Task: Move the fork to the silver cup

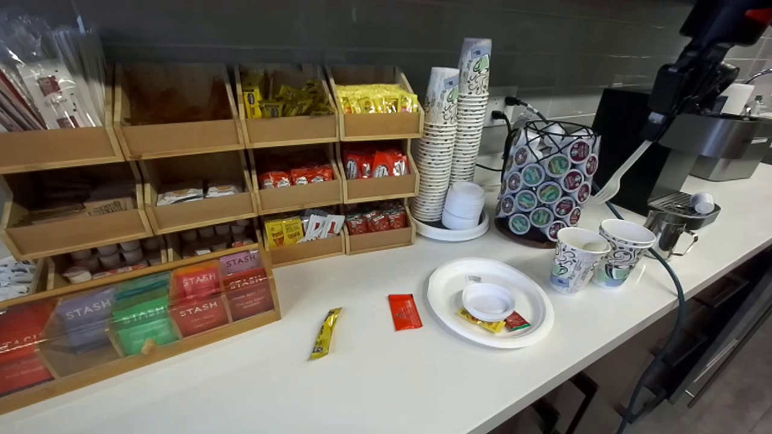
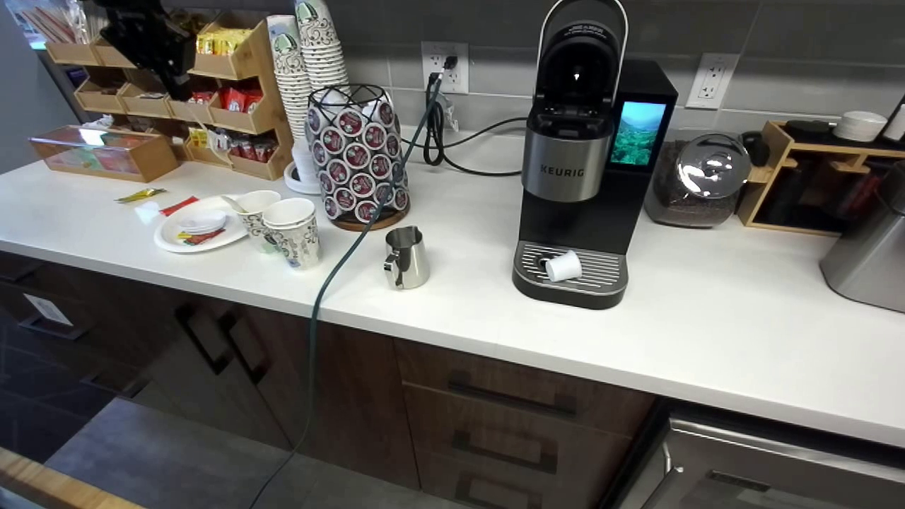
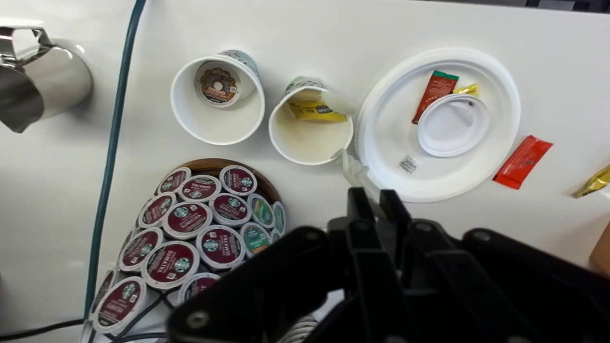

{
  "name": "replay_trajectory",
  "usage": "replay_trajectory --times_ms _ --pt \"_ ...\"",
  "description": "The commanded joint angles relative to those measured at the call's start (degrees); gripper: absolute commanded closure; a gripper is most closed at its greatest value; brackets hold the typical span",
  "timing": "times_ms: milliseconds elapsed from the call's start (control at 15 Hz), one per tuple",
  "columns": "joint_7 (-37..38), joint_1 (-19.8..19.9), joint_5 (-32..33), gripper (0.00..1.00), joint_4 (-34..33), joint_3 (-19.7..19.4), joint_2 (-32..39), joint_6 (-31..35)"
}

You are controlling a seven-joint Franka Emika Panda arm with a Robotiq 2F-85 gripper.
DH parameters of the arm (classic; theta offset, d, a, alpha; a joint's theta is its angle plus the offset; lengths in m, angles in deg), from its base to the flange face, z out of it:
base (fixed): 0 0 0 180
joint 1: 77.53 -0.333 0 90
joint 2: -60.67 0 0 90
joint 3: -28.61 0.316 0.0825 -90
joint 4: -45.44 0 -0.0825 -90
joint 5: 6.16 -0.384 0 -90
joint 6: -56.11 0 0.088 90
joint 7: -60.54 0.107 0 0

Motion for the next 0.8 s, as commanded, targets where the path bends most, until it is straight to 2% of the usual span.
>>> replay_trajectory --times_ms 0,133,733 --pt "-1.8 -0.6 -3.3 0.97 1.8 -2.8 -0.1 -0.1" --pt "-2.2 -0.3 -4.6 0.97 3.0 -3.8 -0.4 0.6" --pt "1.0 3.2 -2.8 0.97 5.1 -6.4 -0.4 3.6"
